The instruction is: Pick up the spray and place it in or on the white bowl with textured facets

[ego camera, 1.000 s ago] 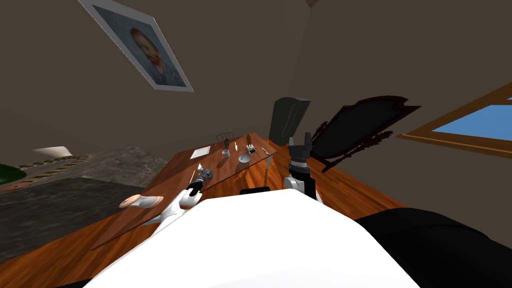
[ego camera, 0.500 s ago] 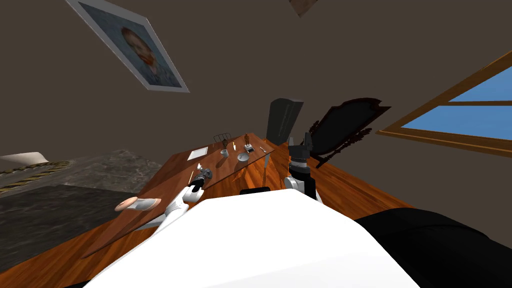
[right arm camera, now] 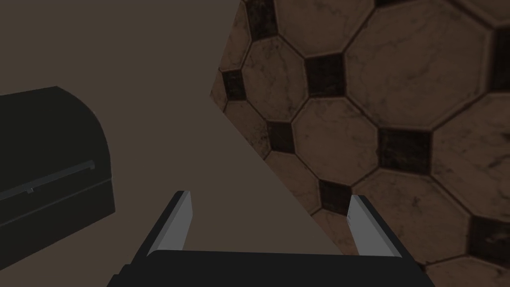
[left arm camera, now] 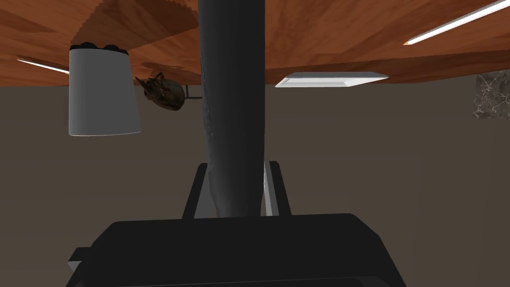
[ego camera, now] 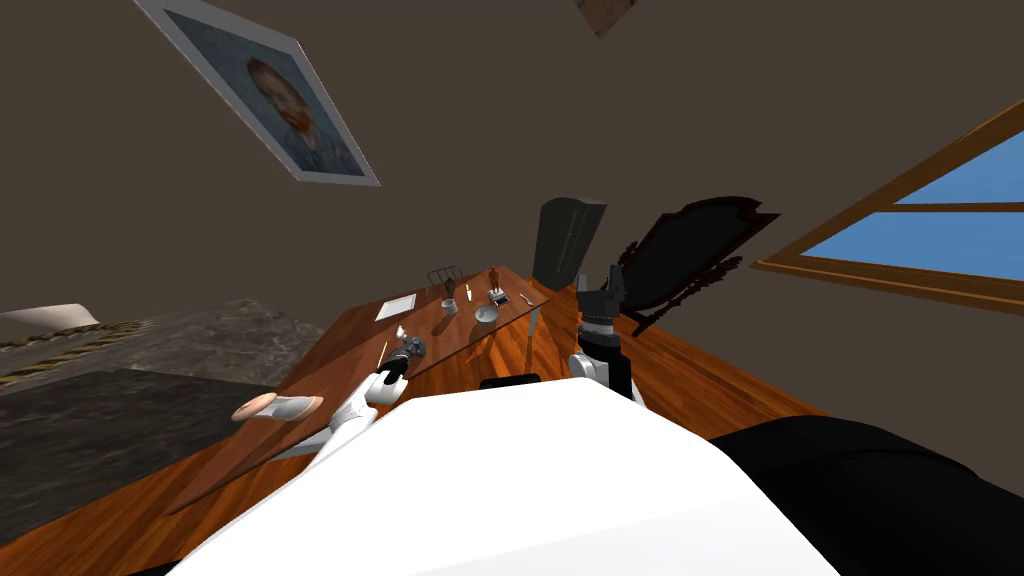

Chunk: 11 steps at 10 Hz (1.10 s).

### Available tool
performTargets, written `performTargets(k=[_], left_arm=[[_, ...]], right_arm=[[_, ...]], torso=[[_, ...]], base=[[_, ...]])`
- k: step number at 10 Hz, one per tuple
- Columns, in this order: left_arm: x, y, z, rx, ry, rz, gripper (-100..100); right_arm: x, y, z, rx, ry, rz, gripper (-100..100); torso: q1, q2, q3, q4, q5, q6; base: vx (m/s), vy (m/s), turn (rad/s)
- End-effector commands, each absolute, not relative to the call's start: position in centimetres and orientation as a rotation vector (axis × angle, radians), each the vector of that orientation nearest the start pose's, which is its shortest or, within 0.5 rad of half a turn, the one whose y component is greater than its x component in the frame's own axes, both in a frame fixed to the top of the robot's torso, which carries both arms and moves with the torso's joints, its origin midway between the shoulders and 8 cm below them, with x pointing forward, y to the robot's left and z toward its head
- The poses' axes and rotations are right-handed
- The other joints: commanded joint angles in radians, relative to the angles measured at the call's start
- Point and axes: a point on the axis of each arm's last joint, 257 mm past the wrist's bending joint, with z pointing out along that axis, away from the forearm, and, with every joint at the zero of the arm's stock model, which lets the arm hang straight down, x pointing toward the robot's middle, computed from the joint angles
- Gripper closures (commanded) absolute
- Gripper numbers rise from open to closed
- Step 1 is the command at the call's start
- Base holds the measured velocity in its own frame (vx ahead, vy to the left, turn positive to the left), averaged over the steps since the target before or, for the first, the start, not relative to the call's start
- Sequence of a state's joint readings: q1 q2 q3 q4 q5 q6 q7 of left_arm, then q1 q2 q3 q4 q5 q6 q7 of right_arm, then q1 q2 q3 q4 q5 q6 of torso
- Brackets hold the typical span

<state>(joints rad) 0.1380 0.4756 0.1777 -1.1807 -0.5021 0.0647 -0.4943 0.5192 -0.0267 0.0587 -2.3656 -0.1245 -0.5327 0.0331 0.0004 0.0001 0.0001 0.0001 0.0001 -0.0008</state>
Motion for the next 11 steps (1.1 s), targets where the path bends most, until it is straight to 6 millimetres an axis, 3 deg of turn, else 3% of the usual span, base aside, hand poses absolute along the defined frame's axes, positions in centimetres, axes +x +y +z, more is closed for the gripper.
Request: performTargets(k=[1,10,11], left_arm=[[39.8,55.4,-39.0,-0.445,1.948,0.275,100],[35.6,51.1,-38.5,-0.3,1.976,0.175,100],[35.9,51.5,-38.5,-0.31,1.975,0.187,100]], right_arm=[[32.0,-27.1,6.0,0.635,0.496,1.426,0],[32.0,-27.1,6.0,0.635,0.496,1.426,0],[32.0,-27.1,6.0,0.635,0.496,1.426,0]], torso=[[0.0,0.0,0.0,0.0,0.0,0.0],[-0.003,-0.007,-0.004,-0.001,-0.001,0.0],[-0.003,-0.007,-0.004,-0.001,-0.001,0.0]], base=[[0.086,-0.014,0.233],[0.118,-0.034,0.173],[0.054,-0.02,0.042]])
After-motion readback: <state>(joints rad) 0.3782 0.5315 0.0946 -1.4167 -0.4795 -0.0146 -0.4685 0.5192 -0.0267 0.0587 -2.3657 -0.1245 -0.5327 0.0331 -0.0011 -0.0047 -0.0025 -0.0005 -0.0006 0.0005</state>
